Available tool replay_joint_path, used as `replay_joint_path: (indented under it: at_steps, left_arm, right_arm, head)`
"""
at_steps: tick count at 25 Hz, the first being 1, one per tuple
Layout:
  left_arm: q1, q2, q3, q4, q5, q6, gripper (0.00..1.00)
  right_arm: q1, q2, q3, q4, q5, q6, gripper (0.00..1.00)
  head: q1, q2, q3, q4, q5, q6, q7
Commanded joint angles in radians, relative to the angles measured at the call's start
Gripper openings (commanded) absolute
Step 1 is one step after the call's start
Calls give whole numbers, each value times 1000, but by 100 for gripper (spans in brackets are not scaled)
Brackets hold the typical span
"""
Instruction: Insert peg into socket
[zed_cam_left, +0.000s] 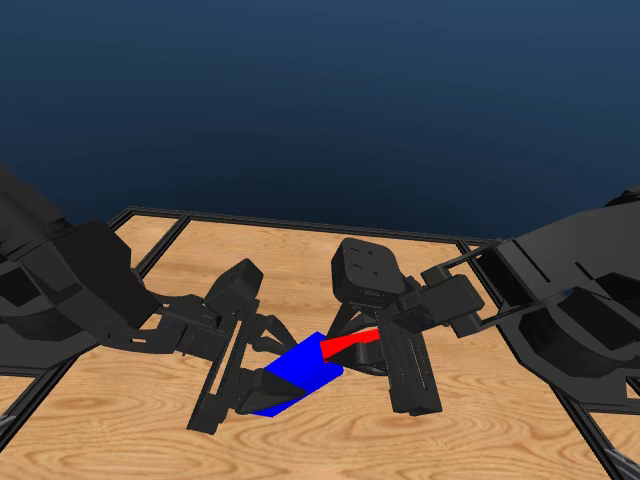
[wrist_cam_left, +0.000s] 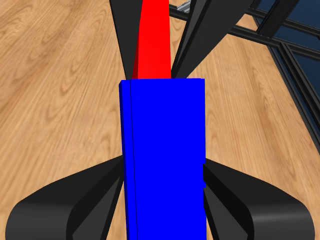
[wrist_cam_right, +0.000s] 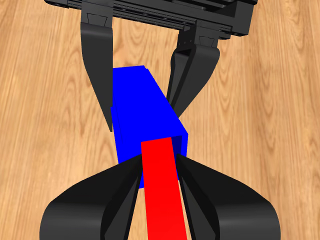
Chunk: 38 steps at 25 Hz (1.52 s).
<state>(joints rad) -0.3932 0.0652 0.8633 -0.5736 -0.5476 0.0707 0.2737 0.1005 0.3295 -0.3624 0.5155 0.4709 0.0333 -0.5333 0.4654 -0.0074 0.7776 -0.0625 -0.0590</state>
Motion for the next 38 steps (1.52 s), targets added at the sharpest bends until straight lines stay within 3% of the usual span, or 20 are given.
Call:
replay_joint_path:
  at_steps: [1, 5, 6, 8, 9, 10, 11, 15, 16, 17, 18, 32, 33, 34, 36, 38]
  left_arm:
    - [29, -7, -29, 12, 6, -5, 0]
    - [29, -7, -21, 18, 7, -20, 0]
    - [24, -9, -37, 16, 15, -2, 0]
    - [25, -2, -8, 20, 15, -29, 0]
    - [28, -20, -27, 23, 12, -36, 0]
    - [40, -29, -28, 55, 80, -54, 0]
    - [30, -6, -9, 33, 27, -49, 0]
    - [32, -14, -7, 46, 26, -67, 0]
    - [41, 9, -10, 45, 44, -64, 0]
    - [41, -15, -1, 50, 12, -85, 0]
    - [46, -11, -20, 53, 51, -67, 0]
    - [54, -24, 6, 79, 58, -105, 0]
    - [57, -19, 10, 81, 64, -108, 0]
    - [61, -34, -11, 97, 111, -124, 0]
    - [58, -18, 11, 86, 79, -108, 0]
    - [62, -33, -10, 89, 74, -114, 0]
  right_arm:
    - [-14, -4, -44, 27, -40, -13, 100]
    - [-17, -16, -13, 56, -36, -10, 100]
    - [-19, -20, 2, 55, -46, -3, 100]
    - [-24, -37, 22, 64, -36, 1, 100]
    - [-18, -45, 39, 66, -37, 5, 100]
    - [-17, -63, 38, 67, -40, 9, 100]
    - [-19, -67, 68, 72, -38, 14, 100]
    - [-19, -129, 141, 82, -41, 55, 100]
    - [-20, -138, 152, 82, -38, 65, 100]
    - [-16, -150, 171, 84, -43, 75, 100]
    - [-12, -159, 185, 86, -43, 81, 100]
    - [18, -231, 380, 114, -52, 237, 100]
    - [21, -244, 390, 104, -49, 248, 0]
    - [26, -248, 397, 93, -35, 254, 0]
    - [27, -259, 390, 68, -14, 270, 0]
    - [24, -270, 367, 47, -17, 273, 0]
  head:
    - [1, 0, -12, 1, -11, 0, 1]
    - [4, -2, -12, 1, -11, 1, 0]
    - [4, -2, -12, 2, -11, 1, -1]
    - [5, -3, -12, 2, -11, 1, 0]
    - [5, -4, -12, 2, -12, 1, 1]
    - [5, -4, -12, 2, -12, 2, 2]
    - [5, -4, -12, 2, -13, 3, 3]
    - [0, -3, -12, 1, -15, 2, 7]
    - [-1, -3, -12, 1, -14, 2, 7]
    - [-3, -3, -12, 0, -15, 2, 9]
    - [-5, -2, -13, 0, -15, 2, 10]
    - [-16, -2, -14, -2, -17, 3, 17]
    - [-15, -2, -13, -2, -17, 3, 18]
    - [-16, -2, -13, -3, -16, 3, 19]
    - [-19, -3, -13, -3, -16, 4, 18]
    - [-22, -3, -14, -4, -18, 5, 17]
